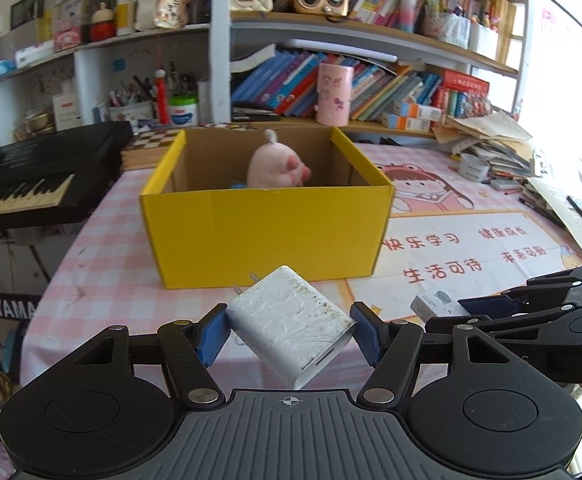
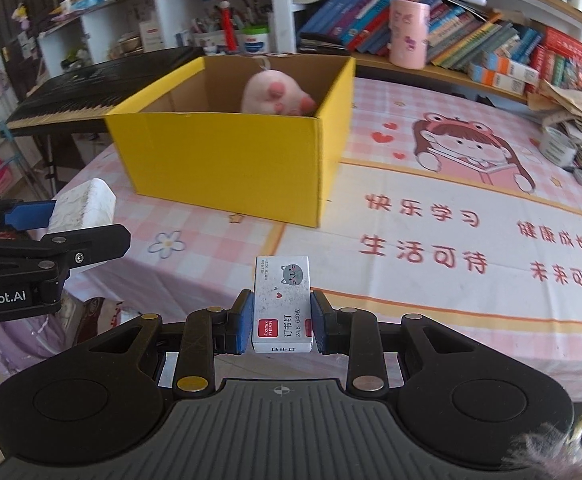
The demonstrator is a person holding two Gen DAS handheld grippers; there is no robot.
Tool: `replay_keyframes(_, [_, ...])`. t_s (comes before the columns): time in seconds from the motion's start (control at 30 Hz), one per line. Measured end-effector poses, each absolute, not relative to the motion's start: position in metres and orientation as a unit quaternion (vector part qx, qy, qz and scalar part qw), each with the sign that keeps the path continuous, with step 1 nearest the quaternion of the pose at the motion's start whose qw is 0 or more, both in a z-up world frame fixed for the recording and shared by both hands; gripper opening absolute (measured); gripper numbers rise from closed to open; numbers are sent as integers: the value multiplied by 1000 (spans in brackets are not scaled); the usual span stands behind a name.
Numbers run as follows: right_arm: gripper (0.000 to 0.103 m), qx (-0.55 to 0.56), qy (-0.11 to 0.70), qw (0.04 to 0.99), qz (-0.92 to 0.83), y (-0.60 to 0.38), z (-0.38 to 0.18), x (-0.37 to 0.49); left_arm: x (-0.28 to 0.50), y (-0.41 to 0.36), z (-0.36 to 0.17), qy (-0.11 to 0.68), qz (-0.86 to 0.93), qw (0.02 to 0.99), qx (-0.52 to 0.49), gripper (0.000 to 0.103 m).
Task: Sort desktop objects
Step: 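Lift and carry the power bank and small box with both tools to the yellow box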
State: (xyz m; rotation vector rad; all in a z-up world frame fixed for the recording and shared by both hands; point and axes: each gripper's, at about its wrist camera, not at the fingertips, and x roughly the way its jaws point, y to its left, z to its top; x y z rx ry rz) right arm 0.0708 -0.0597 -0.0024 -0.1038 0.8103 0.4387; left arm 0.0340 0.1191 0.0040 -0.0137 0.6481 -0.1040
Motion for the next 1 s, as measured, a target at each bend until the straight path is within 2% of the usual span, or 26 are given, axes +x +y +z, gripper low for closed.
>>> replay_keyframes(0.57, [28, -82, 378, 888, 247, -36, 0, 71, 37, 128, 12, 314, -37, 949, -11, 66])
replay_keyframes(1.0, [28, -65, 317, 905, 275, -32, 44, 113, 80, 132, 41, 269, -13, 963, -9, 66])
